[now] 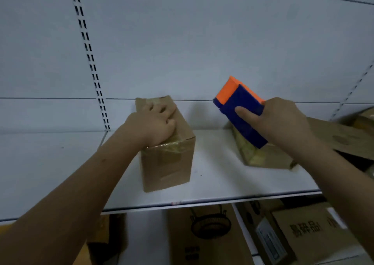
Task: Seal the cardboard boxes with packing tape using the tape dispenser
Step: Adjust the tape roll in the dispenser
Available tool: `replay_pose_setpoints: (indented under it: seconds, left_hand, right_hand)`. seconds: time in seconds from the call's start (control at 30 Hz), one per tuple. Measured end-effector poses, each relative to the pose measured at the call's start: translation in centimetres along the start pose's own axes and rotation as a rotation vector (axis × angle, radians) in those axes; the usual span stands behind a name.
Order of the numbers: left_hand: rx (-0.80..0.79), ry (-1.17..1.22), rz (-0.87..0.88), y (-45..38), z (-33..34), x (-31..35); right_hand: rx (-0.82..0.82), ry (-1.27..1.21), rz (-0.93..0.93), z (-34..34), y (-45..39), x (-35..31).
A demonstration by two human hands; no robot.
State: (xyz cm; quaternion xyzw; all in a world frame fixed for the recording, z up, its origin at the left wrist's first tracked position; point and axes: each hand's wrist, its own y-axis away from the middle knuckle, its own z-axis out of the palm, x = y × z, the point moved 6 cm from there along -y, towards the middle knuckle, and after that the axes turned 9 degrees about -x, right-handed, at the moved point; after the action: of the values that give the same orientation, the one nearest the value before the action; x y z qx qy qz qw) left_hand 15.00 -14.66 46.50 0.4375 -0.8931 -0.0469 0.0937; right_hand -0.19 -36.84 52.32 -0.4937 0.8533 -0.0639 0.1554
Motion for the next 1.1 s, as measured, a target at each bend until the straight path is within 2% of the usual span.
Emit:
replay_pose_setpoints:
  seconds: [0.2,0.3,0.37,0.43,0.5,0.57,0.7,0.77,0.9,0.97,1.1]
  left_hand:
    - [0.132,0.045,0.060,0.3,-1.1,0.4]
    - [0.379,-0.045,0.161,1.6,-3.1,1.4]
    - [0.596,0.126,0.237,3.1,-4.5,2.4]
    - [0.653,0.451,0.320,4.5,-4.8,4.0]
    - [0.588,0.610,0.405,5.3,-4.5,6.9]
    - [0.496,0.627,0.487,5.4,-3.8,9.4]
    - [0.098,0.666,0.532,4.7,-2.2,13.2]
    - [-0.042,0.683,0.570,5.0,-1.8,14.4]
    - [-0.098,0.430,0.626,6.1,-1.1,15.0]
    - [-0.110,0.402,0.621,6.4,-0.7,14.9]
    - [0.020,0.402,0.625,6.5,-0.9,15.1]
  right_hand:
    - [-0.055,-0.066,-0.181,4.9,3.8,0.4]
    - [0.083,0.012,-0.308,6.6,5.4,1.0]
    - [0.251,0.018,-0.396,6.8,6.2,1.3]
    - [0.357,0.041,-0.502,7.6,6.7,1.8]
    - [0.430,0.065,-0.592,8.5,7.1,2.4]
    - [0.409,0.075,-0.605,9.0,7.0,3.2]
    - [0.437,-0.043,-0.661,8.8,6.9,4.8]
    - [0.444,-0.085,-0.674,8.6,6.7,5.7]
    - [0.402,-0.163,-0.653,8.7,6.6,7.1]
    - [0.360,-0.201,-0.634,8.6,6.6,7.5]
    - [0.284,-0.283,-0.630,9.0,6.9,8.1]
